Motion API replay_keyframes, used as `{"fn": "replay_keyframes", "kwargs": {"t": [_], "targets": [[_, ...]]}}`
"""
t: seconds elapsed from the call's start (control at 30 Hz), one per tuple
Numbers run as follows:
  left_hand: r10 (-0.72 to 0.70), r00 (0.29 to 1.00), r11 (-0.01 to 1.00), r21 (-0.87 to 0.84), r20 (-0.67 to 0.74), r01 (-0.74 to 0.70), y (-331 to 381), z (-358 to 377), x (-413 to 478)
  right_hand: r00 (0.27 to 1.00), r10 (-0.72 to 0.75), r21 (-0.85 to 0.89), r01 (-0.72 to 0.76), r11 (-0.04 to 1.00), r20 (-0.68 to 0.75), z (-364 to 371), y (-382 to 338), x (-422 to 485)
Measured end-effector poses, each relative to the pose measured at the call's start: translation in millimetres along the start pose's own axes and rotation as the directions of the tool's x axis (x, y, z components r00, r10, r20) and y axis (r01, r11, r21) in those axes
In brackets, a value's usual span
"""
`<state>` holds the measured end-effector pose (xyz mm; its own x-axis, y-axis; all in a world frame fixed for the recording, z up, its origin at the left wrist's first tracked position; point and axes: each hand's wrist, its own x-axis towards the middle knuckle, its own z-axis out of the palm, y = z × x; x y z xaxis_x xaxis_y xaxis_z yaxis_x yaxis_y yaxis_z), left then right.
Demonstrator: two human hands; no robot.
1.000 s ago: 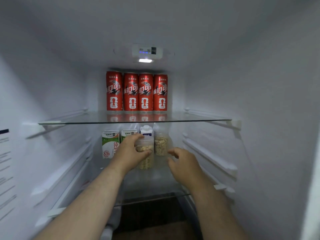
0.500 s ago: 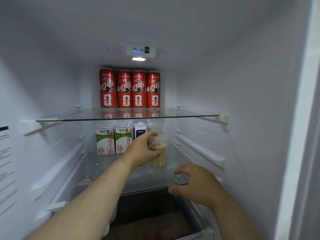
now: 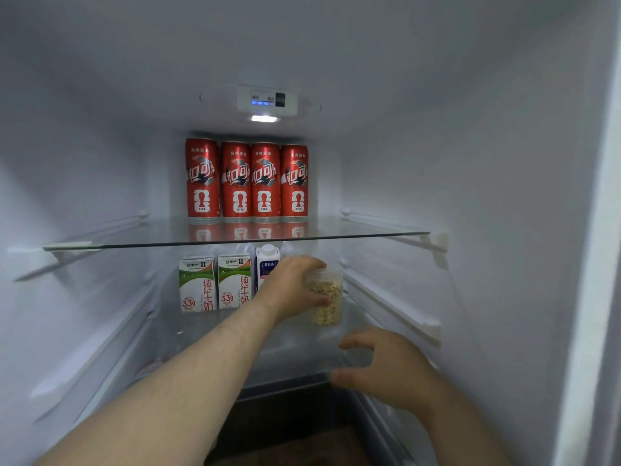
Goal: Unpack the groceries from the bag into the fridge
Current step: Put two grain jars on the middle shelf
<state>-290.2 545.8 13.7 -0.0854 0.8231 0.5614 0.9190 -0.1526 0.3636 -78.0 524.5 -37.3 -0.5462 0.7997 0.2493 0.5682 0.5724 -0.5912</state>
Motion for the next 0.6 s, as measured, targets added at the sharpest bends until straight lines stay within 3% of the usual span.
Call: {"fn": "replay_keyframes", "kwargs": {"t": [0.1, 0.4, 0.5, 0.6], "targets": [[0.014, 0.999, 0.997, -0.077, 0.032, -0.012, -8, -3, 2, 0.990, 0.016, 0.183, 0.010, 0.983, -0.139, 1, -1, 19], [-0.097, 0.994, 0.878, -0.468, 0.043, 0.105, -26, -6, -2, 0.965, -0.027, 0.198, 0.080, 0.977, -0.260, 17, -6, 89], [-0.095, 0.990, 0.918, -0.377, 0.099, 0.126, -31, -14, -10, 0.963, -0.025, 0.263, 0.098, 0.960, -0.270, 16, -5, 98], [-0.117, 0.929, 0.965, -0.182, 0.351, 0.191, -34, -15, -17, 0.955, -0.013, 0.252, 0.091, 0.963, -0.296, 15, -1, 108]]}}
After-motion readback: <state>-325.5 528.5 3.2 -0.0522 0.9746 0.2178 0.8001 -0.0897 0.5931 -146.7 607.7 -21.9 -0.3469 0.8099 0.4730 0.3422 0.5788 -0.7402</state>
